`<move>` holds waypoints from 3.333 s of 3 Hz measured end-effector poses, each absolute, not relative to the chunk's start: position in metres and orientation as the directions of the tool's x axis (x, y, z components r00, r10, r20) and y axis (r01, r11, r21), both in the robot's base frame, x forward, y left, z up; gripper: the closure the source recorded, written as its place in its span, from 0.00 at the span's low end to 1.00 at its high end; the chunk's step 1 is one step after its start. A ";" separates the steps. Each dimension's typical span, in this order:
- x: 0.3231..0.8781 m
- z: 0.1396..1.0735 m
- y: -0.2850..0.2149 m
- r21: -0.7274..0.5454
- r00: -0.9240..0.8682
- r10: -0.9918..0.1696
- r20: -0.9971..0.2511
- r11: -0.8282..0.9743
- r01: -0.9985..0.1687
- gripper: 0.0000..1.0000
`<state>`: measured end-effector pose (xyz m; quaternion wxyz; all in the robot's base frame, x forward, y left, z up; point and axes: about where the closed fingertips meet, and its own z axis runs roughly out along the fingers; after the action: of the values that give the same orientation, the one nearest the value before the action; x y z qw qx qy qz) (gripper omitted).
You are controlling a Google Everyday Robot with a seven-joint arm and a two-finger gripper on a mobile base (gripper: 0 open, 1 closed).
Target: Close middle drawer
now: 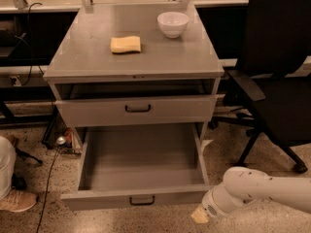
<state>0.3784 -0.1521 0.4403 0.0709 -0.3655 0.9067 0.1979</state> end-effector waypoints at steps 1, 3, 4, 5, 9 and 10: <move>0.401 0.422 -0.136 0.282 -0.700 -0.625 -0.345 0.642 -0.713 1.00; 0.446 0.409 -0.106 0.263 -0.645 -0.593 -0.482 0.604 -0.752 1.00; 0.446 0.409 -0.106 0.263 -0.645 -0.593 -0.482 0.604 -0.753 1.00; 0.471 0.399 -0.100 0.208 -0.592 -0.603 -0.535 0.586 -0.783 1.00; 0.599 0.392 -0.060 0.034 -0.398 -0.595 -0.698 0.528 -0.849 1.00; 0.619 0.394 -0.054 0.003 -0.366 -0.594 -0.717 0.522 -0.853 1.00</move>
Offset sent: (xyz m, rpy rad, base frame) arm 0.0804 0.0507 -0.0398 0.1456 -0.2148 0.0177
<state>0.6185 -0.0539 0.3944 0.3385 -0.4498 0.8040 0.1915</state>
